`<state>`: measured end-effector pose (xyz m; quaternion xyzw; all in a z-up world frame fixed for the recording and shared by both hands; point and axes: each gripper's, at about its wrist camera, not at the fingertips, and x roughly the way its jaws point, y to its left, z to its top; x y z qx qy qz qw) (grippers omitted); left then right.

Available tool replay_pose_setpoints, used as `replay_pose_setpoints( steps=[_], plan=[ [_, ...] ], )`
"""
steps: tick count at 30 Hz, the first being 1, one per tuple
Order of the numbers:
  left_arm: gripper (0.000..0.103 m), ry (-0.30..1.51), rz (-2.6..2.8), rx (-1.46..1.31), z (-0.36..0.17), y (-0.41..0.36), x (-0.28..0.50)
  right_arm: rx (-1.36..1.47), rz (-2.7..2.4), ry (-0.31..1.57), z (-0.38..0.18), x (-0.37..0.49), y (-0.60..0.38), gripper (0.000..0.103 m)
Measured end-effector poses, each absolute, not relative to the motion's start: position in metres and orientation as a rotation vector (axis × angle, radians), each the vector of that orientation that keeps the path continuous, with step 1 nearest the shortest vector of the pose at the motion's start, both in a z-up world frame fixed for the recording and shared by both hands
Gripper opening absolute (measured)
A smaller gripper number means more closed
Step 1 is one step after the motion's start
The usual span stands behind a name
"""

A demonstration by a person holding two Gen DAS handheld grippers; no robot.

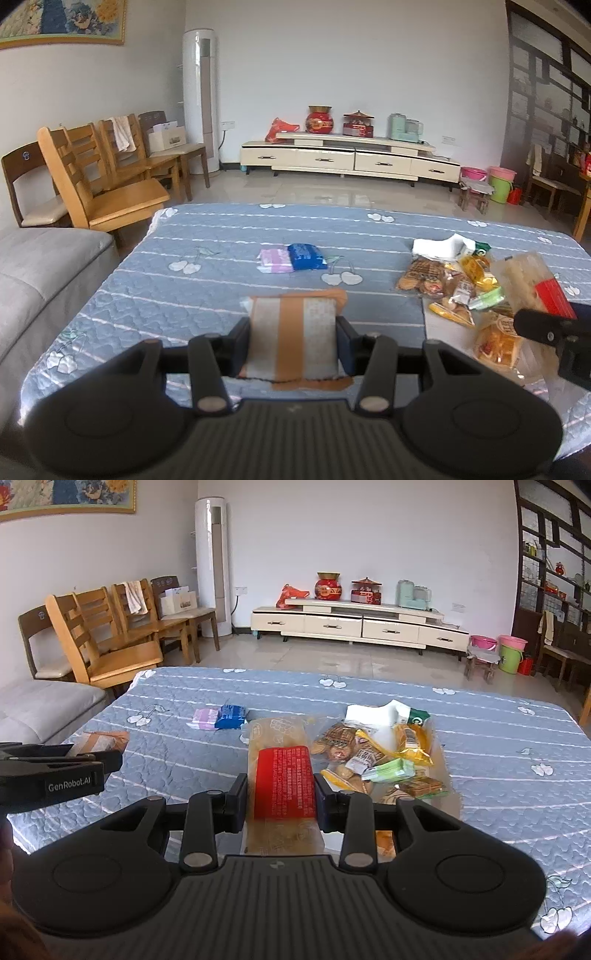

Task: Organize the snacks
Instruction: 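Carry the striped packet and red-label bag over the white paper with both tools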

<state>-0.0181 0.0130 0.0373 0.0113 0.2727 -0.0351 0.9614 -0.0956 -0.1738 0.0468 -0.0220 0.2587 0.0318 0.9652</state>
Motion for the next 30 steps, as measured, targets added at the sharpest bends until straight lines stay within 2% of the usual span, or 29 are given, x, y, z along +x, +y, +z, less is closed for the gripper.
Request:
replay_pose_setpoints(
  steps=[30],
  plan=[
    [0.047,0.546,-0.174,0.081,0.041,-0.037,-0.018,-0.012,-0.018,0.501,0.044,-0.099,-0.198,0.043]
  ],
)
